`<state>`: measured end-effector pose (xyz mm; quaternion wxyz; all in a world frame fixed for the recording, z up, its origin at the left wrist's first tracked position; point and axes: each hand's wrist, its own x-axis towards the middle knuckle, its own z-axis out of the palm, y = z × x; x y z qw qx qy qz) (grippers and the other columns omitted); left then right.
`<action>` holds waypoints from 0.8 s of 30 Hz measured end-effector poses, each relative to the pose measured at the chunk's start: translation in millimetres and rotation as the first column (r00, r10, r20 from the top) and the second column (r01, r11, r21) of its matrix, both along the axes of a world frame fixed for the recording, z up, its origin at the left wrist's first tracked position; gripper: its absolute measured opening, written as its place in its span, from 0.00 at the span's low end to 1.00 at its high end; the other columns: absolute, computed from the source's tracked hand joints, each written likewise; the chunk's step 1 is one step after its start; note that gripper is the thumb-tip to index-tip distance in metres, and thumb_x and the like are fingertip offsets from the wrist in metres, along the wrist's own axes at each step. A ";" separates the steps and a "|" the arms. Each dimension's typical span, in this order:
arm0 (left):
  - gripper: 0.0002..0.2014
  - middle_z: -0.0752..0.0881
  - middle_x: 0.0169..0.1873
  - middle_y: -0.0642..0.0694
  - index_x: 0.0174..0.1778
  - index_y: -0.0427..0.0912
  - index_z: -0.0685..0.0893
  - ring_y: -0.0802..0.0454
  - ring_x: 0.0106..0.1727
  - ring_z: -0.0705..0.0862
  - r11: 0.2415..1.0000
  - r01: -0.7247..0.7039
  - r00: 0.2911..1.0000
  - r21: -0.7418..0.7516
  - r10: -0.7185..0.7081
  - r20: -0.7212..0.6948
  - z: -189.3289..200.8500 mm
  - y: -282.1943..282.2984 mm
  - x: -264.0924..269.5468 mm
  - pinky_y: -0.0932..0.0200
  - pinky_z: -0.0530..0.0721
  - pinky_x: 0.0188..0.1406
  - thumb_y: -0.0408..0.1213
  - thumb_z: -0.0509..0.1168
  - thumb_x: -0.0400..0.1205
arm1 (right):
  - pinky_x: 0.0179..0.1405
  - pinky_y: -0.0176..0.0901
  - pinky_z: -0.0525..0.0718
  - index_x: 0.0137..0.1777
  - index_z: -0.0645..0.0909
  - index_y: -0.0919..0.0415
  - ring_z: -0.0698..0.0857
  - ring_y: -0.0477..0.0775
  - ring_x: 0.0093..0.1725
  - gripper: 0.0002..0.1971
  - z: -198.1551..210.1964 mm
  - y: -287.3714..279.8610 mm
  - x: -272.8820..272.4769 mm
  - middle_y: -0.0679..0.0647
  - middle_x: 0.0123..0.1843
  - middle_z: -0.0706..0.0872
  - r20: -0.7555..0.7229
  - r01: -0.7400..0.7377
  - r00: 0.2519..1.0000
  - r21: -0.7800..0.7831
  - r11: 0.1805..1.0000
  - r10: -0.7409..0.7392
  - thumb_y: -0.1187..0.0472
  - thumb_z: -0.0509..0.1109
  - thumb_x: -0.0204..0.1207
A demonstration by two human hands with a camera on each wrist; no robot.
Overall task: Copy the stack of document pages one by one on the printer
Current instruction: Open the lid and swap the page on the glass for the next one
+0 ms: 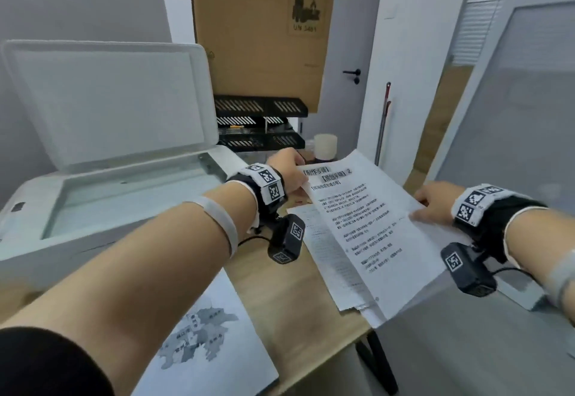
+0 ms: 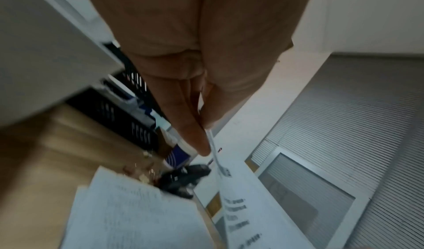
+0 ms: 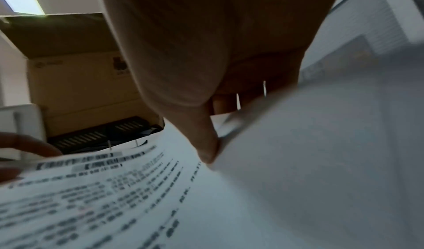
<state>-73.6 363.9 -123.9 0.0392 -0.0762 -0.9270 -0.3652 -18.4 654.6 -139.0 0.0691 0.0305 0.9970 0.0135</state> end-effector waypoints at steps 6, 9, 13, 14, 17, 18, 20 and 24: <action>0.25 0.84 0.60 0.40 0.70 0.44 0.77 0.41 0.56 0.87 0.973 0.075 0.921 0.219 -0.152 0.359 -51.3 45.7 -2.7 0.51 0.92 0.35 0.24 0.70 0.77 | 0.43 0.44 0.82 0.50 0.87 0.61 0.86 0.56 0.47 0.13 -44.5 24.5 6.0 0.55 0.48 0.89 0.000 0.089 0.996 -0.122 0.988 -0.090 0.50 0.72 0.77; 0.31 0.78 0.67 0.41 0.75 0.47 0.69 0.39 0.61 0.83 0.971 0.015 0.896 0.238 -0.119 0.429 -61.0 43.6 5.5 0.48 0.92 0.43 0.23 0.71 0.78 | 0.43 0.42 0.78 0.50 0.86 0.61 0.86 0.57 0.49 0.13 -57.4 19.7 4.6 0.56 0.49 0.88 -0.008 0.105 0.994 -0.132 0.986 -0.107 0.50 0.71 0.79; 0.37 0.76 0.71 0.42 0.82 0.50 0.64 0.40 0.65 0.81 0.978 0.017 0.889 0.210 -0.111 0.443 -69.8 26.7 13.9 0.43 0.90 0.54 0.26 0.72 0.79 | 0.50 0.44 0.82 0.57 0.84 0.59 0.86 0.58 0.53 0.17 -65.0 6.9 3.9 0.56 0.55 0.88 -0.014 0.154 0.987 -0.139 0.978 -0.158 0.47 0.73 0.77; 0.36 0.77 0.71 0.43 0.81 0.50 0.66 0.41 0.65 0.81 0.979 0.034 0.882 0.199 -0.123 0.455 -70.4 20.0 16.6 0.43 0.89 0.56 0.27 0.72 0.79 | 0.53 0.46 0.83 0.60 0.81 0.58 0.85 0.58 0.55 0.20 -64.7 0.2 5.5 0.56 0.57 0.86 -0.024 0.166 0.985 -0.133 0.977 -0.170 0.45 0.74 0.76; 0.27 0.82 0.64 0.45 0.77 0.48 0.74 0.48 0.63 0.82 0.990 0.108 0.885 0.088 -0.136 0.445 -64.0 -9.3 31.8 0.47 0.87 0.62 0.37 0.71 0.82 | 0.60 0.56 0.82 0.68 0.72 0.53 0.82 0.62 0.62 0.28 -58.3 -37.6 12.7 0.56 0.63 0.81 -0.204 0.141 0.966 -0.110 0.984 -0.161 0.41 0.75 0.73; 0.23 0.84 0.61 0.46 0.75 0.48 0.77 0.49 0.61 0.84 0.989 0.141 0.896 0.033 -0.142 0.421 -61.1 -21.3 38.1 0.47 0.86 0.63 0.40 0.70 0.82 | 0.60 0.55 0.82 0.66 0.73 0.52 0.81 0.60 0.61 0.25 -55.1 -57.9 16.2 0.54 0.61 0.81 -0.252 0.087 0.959 -0.161 0.983 -0.126 0.43 0.73 0.75; 0.18 0.87 0.58 0.46 0.70 0.49 0.81 0.51 0.59 0.86 0.979 0.192 0.912 -0.072 -0.151 0.380 -55.8 -47.9 52.7 0.48 0.86 0.64 0.43 0.68 0.83 | 0.56 0.48 0.82 0.59 0.79 0.52 0.83 0.54 0.56 0.15 -52.4 -109.3 24.9 0.51 0.55 0.84 -0.218 -0.065 0.976 -0.344 0.937 -0.012 0.46 0.72 0.77; 0.09 0.91 0.52 0.48 0.57 0.52 0.86 0.53 0.53 0.89 0.972 0.131 0.940 -0.196 -0.059 0.337 -57.9 -115.2 77.8 0.59 0.85 0.54 0.46 0.69 0.82 | 0.45 0.52 0.90 0.51 0.85 0.56 0.91 0.56 0.40 0.08 -74.4 -217.9 37.3 0.54 0.43 0.91 0.019 -0.155 0.974 -0.666 0.730 0.224 0.53 0.73 0.78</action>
